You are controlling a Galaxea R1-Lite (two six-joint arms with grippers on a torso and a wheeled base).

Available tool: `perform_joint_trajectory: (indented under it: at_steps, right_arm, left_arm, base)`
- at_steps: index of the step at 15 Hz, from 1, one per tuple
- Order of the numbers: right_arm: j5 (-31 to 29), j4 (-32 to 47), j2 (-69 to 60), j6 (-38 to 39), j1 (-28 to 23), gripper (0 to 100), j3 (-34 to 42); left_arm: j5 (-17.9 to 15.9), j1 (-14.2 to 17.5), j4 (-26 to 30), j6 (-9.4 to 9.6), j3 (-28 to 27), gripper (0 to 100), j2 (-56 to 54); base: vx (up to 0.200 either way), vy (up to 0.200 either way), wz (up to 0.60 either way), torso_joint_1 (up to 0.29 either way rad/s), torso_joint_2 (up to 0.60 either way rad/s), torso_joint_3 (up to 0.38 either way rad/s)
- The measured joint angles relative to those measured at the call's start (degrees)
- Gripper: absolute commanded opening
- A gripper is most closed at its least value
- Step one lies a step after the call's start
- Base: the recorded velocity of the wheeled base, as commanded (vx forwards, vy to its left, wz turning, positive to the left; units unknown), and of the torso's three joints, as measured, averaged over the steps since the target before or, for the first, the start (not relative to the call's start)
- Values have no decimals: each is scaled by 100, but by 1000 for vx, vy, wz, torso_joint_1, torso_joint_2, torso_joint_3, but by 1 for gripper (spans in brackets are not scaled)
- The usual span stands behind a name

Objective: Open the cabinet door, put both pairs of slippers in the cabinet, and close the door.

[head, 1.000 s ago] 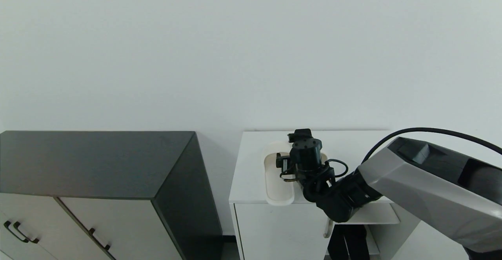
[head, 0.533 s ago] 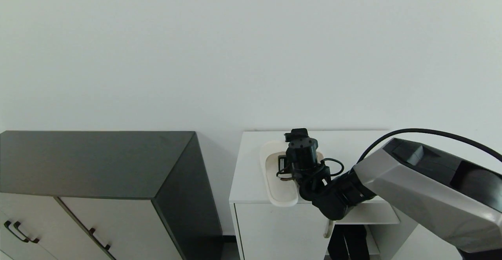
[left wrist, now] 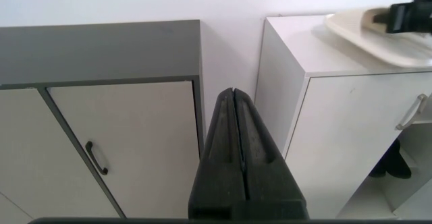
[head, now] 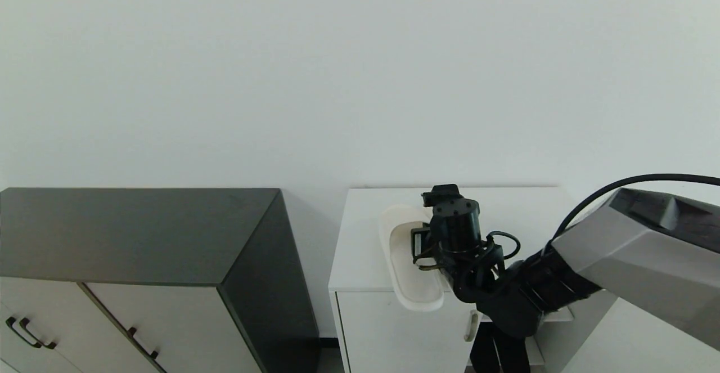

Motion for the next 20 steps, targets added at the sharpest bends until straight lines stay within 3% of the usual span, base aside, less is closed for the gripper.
perform_joint_trajectory:
  at_steps: [5,7,11,20]
  right_arm:
    - [228,-207,-1353,0,422,0,1688]
    - [312,-211,-1744,-11,618,0,1994]
    - [321,-211,-1987,4,701,0,2132]
    - [302,-221,-1930,4,717,0,2182]
  left_arm:
    - [0,0,0,0,0,0,0]
    - [0,0,0,6,0,0,0]
    - [0,2,-2,6,0,0,0]
    - [2,-1,-2,9,0,0,0]
  base:
    - [0,0,0,0,0,0]
    - [0,0,0,0,0,0]
    - [0,0,0,0,0,0]
    - [-200,0,0,0,3,2]
